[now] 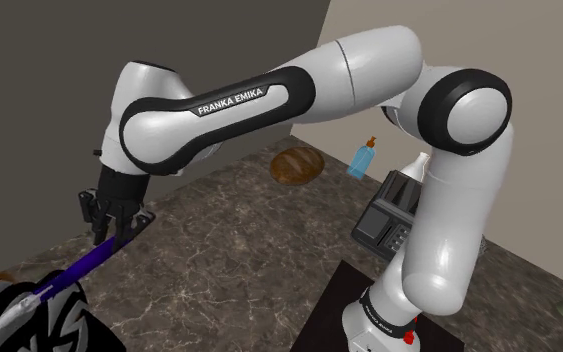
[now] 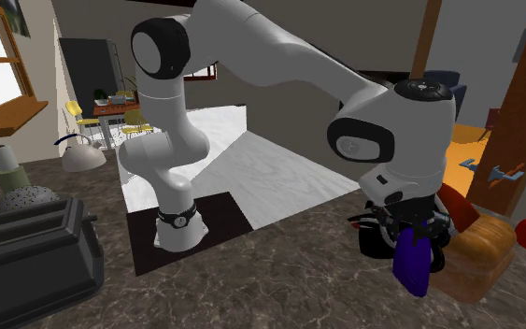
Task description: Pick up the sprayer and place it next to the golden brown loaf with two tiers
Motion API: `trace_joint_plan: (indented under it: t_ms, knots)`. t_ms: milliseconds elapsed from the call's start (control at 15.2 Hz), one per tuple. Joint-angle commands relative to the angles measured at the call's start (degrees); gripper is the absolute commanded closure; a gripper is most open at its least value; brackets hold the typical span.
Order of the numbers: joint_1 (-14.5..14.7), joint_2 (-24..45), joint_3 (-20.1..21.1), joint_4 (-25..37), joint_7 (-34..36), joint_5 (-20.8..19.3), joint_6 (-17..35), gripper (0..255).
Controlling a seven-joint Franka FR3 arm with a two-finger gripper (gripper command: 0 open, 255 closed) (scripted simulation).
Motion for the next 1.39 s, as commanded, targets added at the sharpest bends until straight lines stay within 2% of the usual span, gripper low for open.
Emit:
trace_joint_plan:
  t_ms: [0,660,1188,1254,1320]
  knots:
    - [0.3,1.0,0.0,-0.5,-0.2,-0.2,1.4,255]
    - [1.5,5.9,-1.1,-3.0,-1.0,-1.7,8.2,255]
    - [1.5,5.9,-1.1,-3.0,-1.0,-1.7,8.2,255]
    - [1.4,5.9,-1.1,-2.9,-1.1,-1.7,8.2,0]
    - [1.4,6.0,-1.2,-2.8,-1.1,-1.7,8.1,0]
